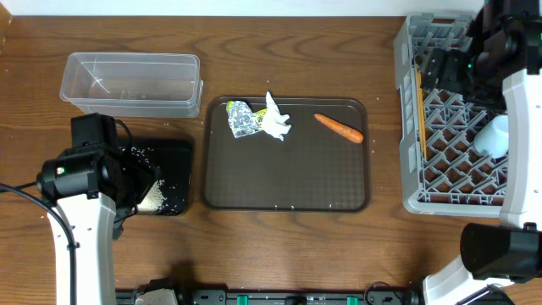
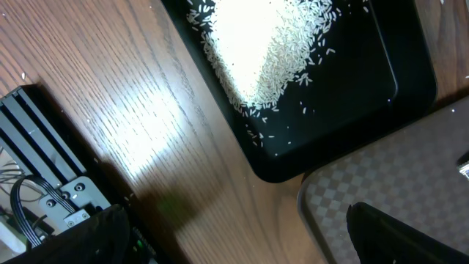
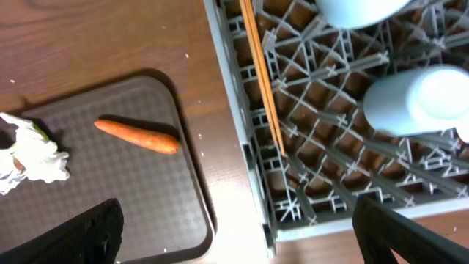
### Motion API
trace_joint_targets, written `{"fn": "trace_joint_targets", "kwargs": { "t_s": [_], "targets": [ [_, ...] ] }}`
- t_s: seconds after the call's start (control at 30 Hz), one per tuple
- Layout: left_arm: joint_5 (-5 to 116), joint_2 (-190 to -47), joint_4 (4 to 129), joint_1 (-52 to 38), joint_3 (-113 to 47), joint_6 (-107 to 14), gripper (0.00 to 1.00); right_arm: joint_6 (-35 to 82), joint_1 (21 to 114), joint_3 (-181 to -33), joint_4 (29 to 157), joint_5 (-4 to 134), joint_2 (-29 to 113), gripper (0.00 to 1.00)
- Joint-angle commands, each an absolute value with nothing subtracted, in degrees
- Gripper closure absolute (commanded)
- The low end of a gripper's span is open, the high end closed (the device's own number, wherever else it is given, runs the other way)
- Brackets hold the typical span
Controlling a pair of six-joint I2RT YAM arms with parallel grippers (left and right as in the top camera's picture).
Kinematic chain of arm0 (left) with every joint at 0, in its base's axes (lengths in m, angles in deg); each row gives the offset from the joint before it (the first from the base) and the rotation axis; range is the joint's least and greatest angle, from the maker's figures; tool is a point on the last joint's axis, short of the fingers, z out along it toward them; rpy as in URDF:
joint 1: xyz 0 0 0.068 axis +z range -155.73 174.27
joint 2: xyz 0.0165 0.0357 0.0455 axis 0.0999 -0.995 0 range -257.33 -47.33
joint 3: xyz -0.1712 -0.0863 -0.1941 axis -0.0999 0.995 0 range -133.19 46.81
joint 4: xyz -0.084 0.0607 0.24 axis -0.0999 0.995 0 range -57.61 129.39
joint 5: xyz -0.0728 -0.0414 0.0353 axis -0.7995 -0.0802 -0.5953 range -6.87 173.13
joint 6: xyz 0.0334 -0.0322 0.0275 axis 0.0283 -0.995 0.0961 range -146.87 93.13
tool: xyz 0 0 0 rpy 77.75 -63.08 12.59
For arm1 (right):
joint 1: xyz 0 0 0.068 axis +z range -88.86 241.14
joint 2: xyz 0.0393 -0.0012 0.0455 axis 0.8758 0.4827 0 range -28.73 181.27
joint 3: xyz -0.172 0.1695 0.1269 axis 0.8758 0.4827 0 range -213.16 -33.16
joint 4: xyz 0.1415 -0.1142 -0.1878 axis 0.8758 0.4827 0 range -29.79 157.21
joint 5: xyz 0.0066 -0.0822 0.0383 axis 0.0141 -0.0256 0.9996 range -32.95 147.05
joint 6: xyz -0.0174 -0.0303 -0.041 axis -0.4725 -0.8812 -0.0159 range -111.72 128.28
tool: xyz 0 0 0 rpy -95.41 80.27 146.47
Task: Sort waste into correct bins and load items into the dishwasher rack
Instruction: 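Move the left gripper to the crumpled white paper on the tray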
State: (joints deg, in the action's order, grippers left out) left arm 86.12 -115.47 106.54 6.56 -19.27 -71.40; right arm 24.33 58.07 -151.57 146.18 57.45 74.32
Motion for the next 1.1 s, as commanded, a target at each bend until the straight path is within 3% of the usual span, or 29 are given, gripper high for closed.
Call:
{"fn": "trace_joint_targets", "kwargs": {
  "t_s": [0.0, 0.63, 0.97, 1.07],
  "targets": [
    [86.79, -115.54, 106.74, 6.85, -20.17, -70.64, 0.02, 26.25, 58.16, -151.5, 146.38, 58.59, 74.58, 0.01],
    [85.18, -115.54, 106.5, 6.85, -20.17, -72.28, 0.02, 26.25, 58.2, -151.5, 146.38, 58.59, 74.58, 0.01],
    [56.89, -115.54, 109.84, 6.69, -20.17, -72.24, 0.02, 26.25, 58.2, -151.5, 146.38, 58.59, 74.58, 0.01],
    [47.69, -115.54, 104.55, 4.81, -20.17, -65.22, 0.11, 26.25, 58.2, -151.5, 146.38, 58.59, 74.58, 0.01]
  ]
}}
